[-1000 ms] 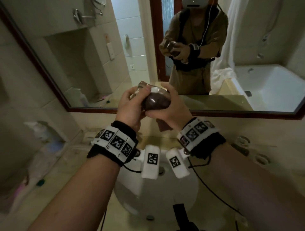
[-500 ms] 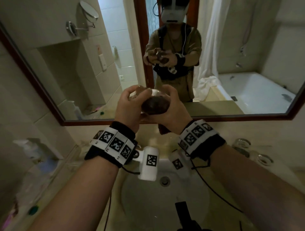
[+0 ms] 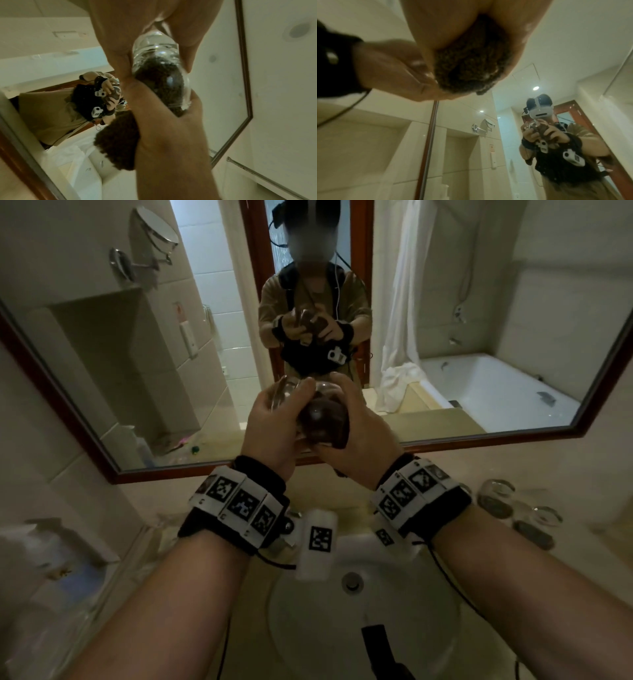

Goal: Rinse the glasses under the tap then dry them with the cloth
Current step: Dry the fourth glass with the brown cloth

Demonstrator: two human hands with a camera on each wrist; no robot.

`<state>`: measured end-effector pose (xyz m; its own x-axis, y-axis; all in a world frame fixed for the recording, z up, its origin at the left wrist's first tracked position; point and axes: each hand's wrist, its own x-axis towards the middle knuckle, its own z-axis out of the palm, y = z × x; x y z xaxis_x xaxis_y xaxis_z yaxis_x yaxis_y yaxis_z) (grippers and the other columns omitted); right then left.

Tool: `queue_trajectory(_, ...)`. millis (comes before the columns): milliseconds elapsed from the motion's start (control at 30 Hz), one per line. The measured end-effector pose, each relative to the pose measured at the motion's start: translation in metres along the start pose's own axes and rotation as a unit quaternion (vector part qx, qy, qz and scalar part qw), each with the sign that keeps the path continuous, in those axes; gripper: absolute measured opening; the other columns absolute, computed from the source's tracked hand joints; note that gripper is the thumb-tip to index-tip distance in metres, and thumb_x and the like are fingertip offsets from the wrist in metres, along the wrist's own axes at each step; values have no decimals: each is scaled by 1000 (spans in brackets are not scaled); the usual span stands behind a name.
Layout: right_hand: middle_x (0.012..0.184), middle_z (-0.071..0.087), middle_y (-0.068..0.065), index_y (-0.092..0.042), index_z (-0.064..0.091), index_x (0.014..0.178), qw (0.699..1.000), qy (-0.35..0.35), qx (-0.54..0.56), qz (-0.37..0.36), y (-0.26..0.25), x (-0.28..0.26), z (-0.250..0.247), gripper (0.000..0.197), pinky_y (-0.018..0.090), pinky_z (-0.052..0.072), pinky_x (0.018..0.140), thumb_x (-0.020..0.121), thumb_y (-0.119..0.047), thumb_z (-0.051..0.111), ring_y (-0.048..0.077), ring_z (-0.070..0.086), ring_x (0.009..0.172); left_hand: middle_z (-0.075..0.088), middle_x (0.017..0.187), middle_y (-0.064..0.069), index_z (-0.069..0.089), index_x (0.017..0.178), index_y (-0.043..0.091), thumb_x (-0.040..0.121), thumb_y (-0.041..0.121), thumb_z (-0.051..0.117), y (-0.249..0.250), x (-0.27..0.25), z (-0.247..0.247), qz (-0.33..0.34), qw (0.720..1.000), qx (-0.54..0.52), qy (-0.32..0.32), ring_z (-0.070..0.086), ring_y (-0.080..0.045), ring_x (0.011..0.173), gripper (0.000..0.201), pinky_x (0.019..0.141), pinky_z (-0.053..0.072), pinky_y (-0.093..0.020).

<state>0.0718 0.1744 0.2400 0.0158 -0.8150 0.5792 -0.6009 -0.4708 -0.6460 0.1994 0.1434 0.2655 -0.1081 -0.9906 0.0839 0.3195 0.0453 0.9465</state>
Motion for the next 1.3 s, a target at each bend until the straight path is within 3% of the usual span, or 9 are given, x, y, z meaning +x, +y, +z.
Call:
queue_trajectory(167,123,58,-1,-23,24,143,993,15,74,92,-7,6,8,98,32,51,90,66,-27,84,16,62,105,68,115,-9,54,129,13,83,29,74,1,4,-3,27,999,21,13,70,-24,97,53,76,60,-41)
queue_trajectory(367,103,60,21,0,48,123,902,-115,356,217,-8,10,-10,60,27,52,50,71,-1,76,23,63,65,60,121,-24,47,133,3,71,40,78,0,4,-8,38,996,29,-71,63,-34,99,78,65,55,-34)
queue_trajectory(533,119,58,1,-20,33,137,992,-37,87,79,-8,0,-8,85,34,51,88,67,-23,82,18,61,102,64,125,-16,50,136,14,71,54,76,2,-3,0,-61,996,-26,-67,67,-31,106,80,75,58,-45)
queue_trajectory(600,126,57,3,-22,28,143,1000,-3,-23,16,-7,-2,-10,84,39,49,93,74,-25,76,22,60,107,67,121,-16,53,133,12,83,46,68,6,-7,5,-69,994,-46,-64,69,-29,102,62,69,59,-39)
queue_trajectory(767,124,57,1,-24,29,140,997,7,67,43,-3,-4,-21,87,35,52,90,70,-25,81,18,62,106,68,114,-12,54,131,11,88,28,68,7,-14,21,1,999,-6,-34,70,-26,98,48,68,57,-34)
queue_trajectory(933,113,60,20,-7,45,129,884,-156,388,211,8,5,-49,76,38,56,60,62,-13,83,27,67,75,66,118,-10,51,131,17,88,25,67,5,-20,29,13,998,31,-49,68,-26,102,47,67,56,-33)
queue_trajectory(1100,119,57,1,-20,34,138,995,-30,79,58,4,-4,-56,81,33,51,90,71,-16,79,18,61,102,65,122,-10,54,129,19,76,51,70,2,-27,47,-20,999,23,-31,67,-27,106,64,69,57,-34)
queue_trajectory(1167,124,57,3,-23,28,143,1000,-7,-15,-8,4,-10,-54,82,33,49,92,76,-22,75,20,59,106,69,114,-11,58,122,16,83,43,68,1,-29,53,-22,999,4,-27,69,-27,101,48,66,57,-33)
queue_trajectory(1300,120,58,2,-19,34,138,976,-33,187,103,11,-7,-57,85,26,52,86,68,-16,83,15,61,102,68,114,-13,57,122,14,87,25,69,0,-27,57,35,999,40,-7,68,-29,101,39,65,56,-33)
